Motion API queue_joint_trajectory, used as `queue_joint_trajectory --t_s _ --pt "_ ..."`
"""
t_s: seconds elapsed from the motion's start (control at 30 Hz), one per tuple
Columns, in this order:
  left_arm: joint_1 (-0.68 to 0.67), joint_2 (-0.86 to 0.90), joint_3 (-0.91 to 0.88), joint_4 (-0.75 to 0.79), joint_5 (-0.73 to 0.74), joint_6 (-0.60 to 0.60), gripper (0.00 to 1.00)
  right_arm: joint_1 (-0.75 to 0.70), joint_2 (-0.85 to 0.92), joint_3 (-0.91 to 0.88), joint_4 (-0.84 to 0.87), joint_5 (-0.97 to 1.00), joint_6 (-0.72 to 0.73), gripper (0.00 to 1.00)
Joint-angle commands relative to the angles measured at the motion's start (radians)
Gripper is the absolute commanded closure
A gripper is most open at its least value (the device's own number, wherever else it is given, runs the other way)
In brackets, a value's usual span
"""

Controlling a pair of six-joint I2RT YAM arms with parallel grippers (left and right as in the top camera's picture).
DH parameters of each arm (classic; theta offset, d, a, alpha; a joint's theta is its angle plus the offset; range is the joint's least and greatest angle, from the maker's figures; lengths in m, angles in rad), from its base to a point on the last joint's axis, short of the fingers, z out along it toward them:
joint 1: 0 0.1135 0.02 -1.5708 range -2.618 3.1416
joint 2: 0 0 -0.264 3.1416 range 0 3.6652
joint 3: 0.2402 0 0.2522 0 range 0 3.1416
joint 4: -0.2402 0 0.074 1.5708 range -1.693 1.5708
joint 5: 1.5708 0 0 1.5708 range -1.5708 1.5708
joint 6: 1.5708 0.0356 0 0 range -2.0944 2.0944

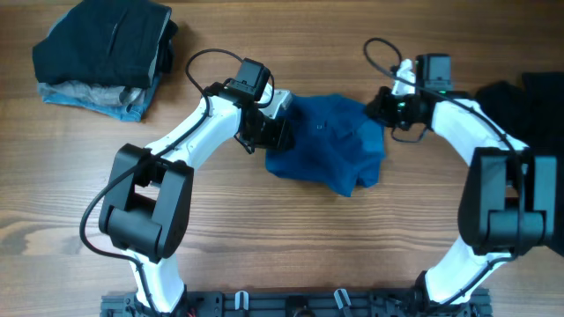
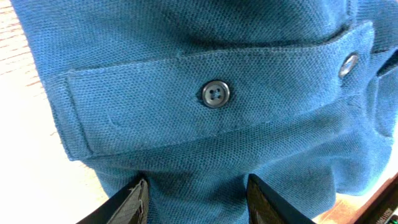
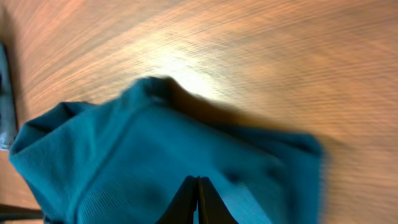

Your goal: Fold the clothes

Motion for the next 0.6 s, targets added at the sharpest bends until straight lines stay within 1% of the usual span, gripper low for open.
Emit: queue_joint_trajectory --t_s 0.0,0.07,0.1,0.13,0.23,0.3,0.37,0.43,0.5,0.57 --pt "-0.005 0.015 -0.012 0.003 -0.025 0.005 0.5 -0.065 -0.098 0.013 -0.061 -0.042 -0.001 0.96" --pt "-0.006 0.016 -0.012 0.003 -0.025 0.005 0.49 -0.067 -0.105 0.013 -0.088 -0.048 -0.029 0.94" --pt "-0.006 0.017 -0.012 0.003 -0.025 0.005 0.49 -0.062 -0.103 0.012 -0.107 -0.047 -0.037 0.87" --pt "-0.005 0.02 -0.012 0.004 -0.026 0.005 0.49 -0.051 -0.094 0.009 -0.113 -0.047 -0.047 0.79" --pt "-0.005 0.026 -0.012 0.007 -0.029 0.005 0.49 -0.017 -0.066 -0.002 -0.101 -0.024 -0.043 0.71" --pt "-0.005 0.028 -0.012 0.007 -0.028 0.005 0.49 0.004 -0.035 -0.003 -0.093 0.021 -0.032 0.62" --pt "-0.005 0.028 -0.012 0.006 -0.028 0.005 0.49 0.023 0.004 -0.002 -0.079 0.059 -0.01 0.62" --pt "-0.005 0.028 -0.012 0.007 -0.028 0.005 0.49 0.037 0.038 -0.002 -0.053 0.03 -0.01 0.62" --pt "-0.005 0.028 -0.012 0.007 -0.028 0.005 0.49 0.048 0.062 -0.002 -0.032 0.026 0.01 0.56" --pt "-0.005 0.028 -0.012 0.007 -0.028 0.005 0.49 0.052 0.084 -0.002 -0.012 0.025 0.032 0.55"
